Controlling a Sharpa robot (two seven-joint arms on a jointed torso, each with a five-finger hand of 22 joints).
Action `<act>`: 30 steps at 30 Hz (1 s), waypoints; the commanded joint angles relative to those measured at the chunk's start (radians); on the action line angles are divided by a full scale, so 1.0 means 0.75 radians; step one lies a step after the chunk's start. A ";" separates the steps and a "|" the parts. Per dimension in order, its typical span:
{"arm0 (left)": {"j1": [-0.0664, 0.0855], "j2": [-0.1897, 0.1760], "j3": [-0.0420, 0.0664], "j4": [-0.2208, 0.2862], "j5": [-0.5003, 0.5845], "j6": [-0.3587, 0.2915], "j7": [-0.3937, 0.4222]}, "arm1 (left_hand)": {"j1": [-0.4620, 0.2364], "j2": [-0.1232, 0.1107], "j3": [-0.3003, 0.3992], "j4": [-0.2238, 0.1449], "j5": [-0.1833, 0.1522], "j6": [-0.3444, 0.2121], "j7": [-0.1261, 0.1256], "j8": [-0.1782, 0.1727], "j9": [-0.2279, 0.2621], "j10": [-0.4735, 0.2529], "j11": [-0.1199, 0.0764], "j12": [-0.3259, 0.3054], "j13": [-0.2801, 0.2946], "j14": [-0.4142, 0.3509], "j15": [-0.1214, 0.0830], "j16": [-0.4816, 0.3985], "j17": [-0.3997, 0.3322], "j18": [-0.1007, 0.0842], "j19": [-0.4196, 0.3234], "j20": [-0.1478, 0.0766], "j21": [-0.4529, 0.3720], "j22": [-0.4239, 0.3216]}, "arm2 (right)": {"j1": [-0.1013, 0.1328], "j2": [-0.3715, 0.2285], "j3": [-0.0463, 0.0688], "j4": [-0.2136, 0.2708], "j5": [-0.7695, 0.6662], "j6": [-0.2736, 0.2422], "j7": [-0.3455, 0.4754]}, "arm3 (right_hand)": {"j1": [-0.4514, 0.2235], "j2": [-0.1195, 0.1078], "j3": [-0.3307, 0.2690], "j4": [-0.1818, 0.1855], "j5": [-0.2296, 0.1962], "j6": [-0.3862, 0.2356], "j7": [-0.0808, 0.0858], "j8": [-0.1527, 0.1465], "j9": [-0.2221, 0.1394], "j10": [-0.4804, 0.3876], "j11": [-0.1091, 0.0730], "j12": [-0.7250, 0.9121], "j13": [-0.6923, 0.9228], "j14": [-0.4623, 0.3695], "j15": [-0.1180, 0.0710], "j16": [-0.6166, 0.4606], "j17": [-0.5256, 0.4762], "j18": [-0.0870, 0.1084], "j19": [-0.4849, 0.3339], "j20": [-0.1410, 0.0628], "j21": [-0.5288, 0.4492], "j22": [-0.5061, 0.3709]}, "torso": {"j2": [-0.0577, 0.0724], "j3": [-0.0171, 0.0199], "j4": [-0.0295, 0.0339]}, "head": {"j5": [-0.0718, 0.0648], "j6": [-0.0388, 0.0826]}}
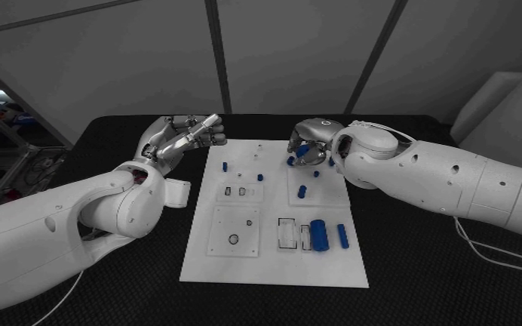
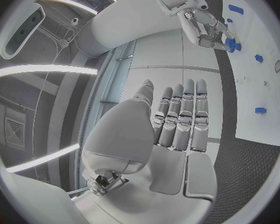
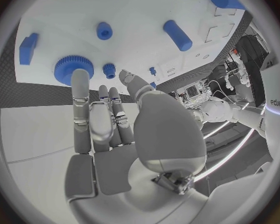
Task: Assemble the parts on the task board
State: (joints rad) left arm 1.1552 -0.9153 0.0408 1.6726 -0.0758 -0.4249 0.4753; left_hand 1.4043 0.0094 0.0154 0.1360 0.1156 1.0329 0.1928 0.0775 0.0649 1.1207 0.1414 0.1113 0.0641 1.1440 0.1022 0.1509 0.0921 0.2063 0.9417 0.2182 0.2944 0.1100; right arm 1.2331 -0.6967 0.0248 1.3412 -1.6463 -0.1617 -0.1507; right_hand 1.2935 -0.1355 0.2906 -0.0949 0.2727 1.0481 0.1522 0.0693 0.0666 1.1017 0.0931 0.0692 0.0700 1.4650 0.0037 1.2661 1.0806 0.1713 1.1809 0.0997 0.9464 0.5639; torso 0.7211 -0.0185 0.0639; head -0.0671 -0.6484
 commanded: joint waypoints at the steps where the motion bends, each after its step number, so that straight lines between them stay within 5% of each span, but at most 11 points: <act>1: 0.002 -0.002 0.002 0.006 0.002 0.018 0.003 | 0.001 -0.009 -0.002 -0.004 -0.005 0.000 0.009 -0.006 -0.001 0.000 0.007 -0.008 0.000 0.008 0.004 -0.007 0.001 -0.030 0.010 0.002 -0.002 -0.001 | 0.003 0.002 0.001 -0.002 -0.066 0.051 -0.041 | 0.016 -0.003 -0.002 0.008 -0.008 -0.008 -0.004 -0.002 0.001 -0.010 0.002 -0.001 0.000 0.050 0.006 0.016 0.019 -0.008 0.004 0.003 0.020 0.023 | 0.005 0.0022 0.0026 | -0.002 -0.003; 30: 0.002 -0.007 0.002 0.004 0.003 0.024 -0.012 | -0.001 -0.009 -0.003 -0.005 -0.005 -0.001 0.012 -0.011 -0.001 -0.003 0.009 -0.015 0.000 0.009 0.006 -0.010 0.002 -0.030 0.011 0.002 -0.005 -0.003 | 0.003 0.033 0.001 -0.035 -0.059 0.048 -0.016 | 0.035 0.017 0.151 0.048 -0.051 0.000 -0.011 -0.005 0.000 0.105 -0.014 0.013 -0.004 0.060 -0.005 0.144 0.160 -0.034 0.032 0.002 0.223 0.255 | 0.019 0.0058 0.0041 | 0.007 -0.015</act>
State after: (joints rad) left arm 1.1553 -0.9201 0.0411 1.6737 -0.0732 -0.4209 0.4648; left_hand 1.4043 0.0094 0.0153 0.1362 0.1156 1.0328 0.1929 0.0737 0.0651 1.1205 0.1416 0.1072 0.0638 1.1472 0.1056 0.1472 0.0930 0.2062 0.9416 0.2182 0.2944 0.1090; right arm 1.2333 -0.6730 0.0250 1.3152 -1.6887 -0.1324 -0.1686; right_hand 1.3147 -0.1219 0.4005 -0.0591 0.2411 1.0519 0.1485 0.0694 0.0664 1.1707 0.0822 0.0808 0.0680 1.4650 0.0036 1.3696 1.1999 0.1550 1.2013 0.1018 1.1094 0.7542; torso 0.7336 -0.0144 0.0659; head -0.0627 -0.6597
